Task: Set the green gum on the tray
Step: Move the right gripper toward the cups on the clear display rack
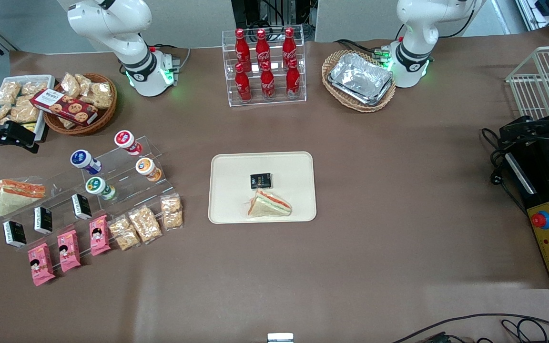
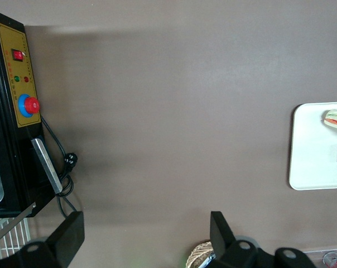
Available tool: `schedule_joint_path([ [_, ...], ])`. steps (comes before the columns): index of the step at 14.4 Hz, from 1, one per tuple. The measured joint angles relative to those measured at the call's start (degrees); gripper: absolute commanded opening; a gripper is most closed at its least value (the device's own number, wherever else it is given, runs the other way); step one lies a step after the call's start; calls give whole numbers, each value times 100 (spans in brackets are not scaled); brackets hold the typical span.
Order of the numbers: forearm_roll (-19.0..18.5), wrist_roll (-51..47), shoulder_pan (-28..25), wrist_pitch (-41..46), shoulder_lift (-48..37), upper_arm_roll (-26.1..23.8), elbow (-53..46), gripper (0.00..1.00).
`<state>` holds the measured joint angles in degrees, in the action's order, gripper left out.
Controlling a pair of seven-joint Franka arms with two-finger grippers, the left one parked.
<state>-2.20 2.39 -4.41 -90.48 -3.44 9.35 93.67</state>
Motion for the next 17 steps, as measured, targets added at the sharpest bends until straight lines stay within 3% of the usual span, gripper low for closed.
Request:
schedule_joint_path([
  [17, 210, -2, -34, 0, 61, -35, 91, 100],
])
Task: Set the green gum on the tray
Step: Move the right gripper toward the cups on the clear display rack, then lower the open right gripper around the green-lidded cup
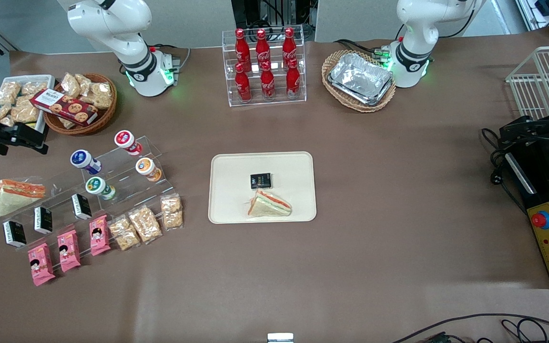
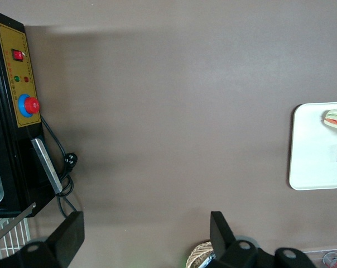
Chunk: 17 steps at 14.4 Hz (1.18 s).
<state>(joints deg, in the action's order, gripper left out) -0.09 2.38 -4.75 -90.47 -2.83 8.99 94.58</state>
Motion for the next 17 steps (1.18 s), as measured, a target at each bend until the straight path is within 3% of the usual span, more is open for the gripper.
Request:
schedule_joint_path([
  [6, 0, 5, 2, -271, -66, 18, 362, 100],
  [17, 0, 244, 4, -2356, -96, 35, 2249, 100],
])
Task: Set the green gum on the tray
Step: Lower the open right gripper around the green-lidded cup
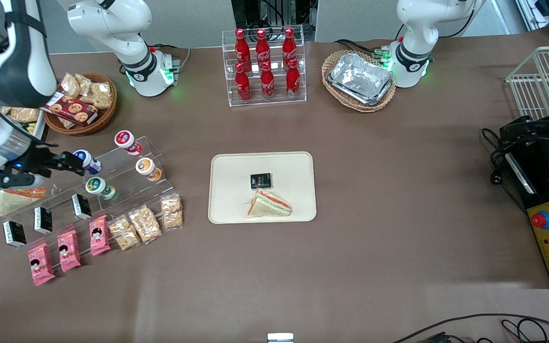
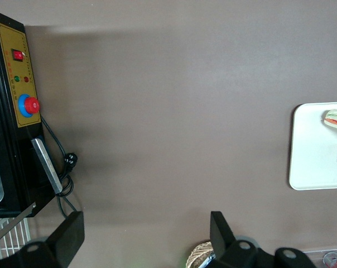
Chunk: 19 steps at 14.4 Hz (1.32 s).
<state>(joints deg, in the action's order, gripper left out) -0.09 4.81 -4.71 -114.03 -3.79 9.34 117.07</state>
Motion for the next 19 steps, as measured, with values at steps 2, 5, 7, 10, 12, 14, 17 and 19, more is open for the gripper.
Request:
schedule_joint_path([
  [2, 0, 105, 0, -518, -2, 0, 451, 100],
  [5, 0, 231, 2, -1016, -2, 7, 905, 100],
  [7, 0, 256, 2, -1160, -2, 8, 1058, 100],
  [10, -1, 336, 2, -1490, 3, 9, 1358, 100],
  [12, -2, 426, 16, -1673, 38, 15, 1478, 100],
  [14, -2, 544, 92, -1833, 128, 18, 1523, 99],
  [17, -2, 616, 134, -1990, 336, 28, 1525, 99],
  [19, -2, 626, 134, -2123, 473, 26, 1526, 98],
])
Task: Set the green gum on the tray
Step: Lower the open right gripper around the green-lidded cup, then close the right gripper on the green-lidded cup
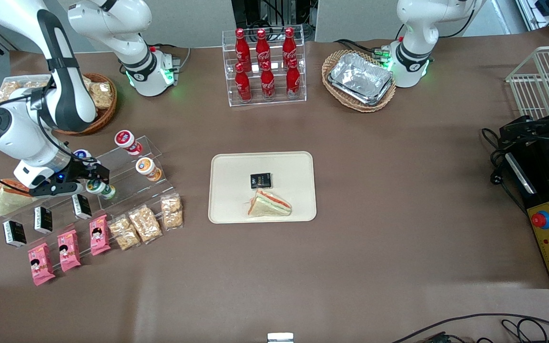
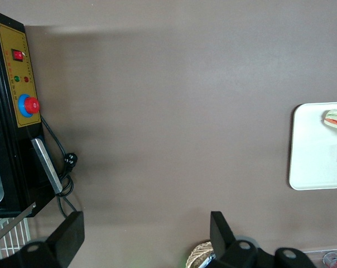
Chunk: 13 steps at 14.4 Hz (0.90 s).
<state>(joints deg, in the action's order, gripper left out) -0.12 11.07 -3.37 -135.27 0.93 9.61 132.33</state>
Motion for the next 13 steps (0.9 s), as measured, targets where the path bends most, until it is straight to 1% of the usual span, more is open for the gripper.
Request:
schedule_joint_path([
  [2, 0, 8, 0, -135, 114, -1, 0, 93],
  [3, 0, 11, 0, -179, 157, -1, 0, 87],
  [10, 0, 79, 0, -231, 227, -1, 41, 85],
  [11, 0, 84, -1, -231, 227, -1, 62, 80],
  [13, 0, 95, -1, -238, 228, -1, 102, 61],
])
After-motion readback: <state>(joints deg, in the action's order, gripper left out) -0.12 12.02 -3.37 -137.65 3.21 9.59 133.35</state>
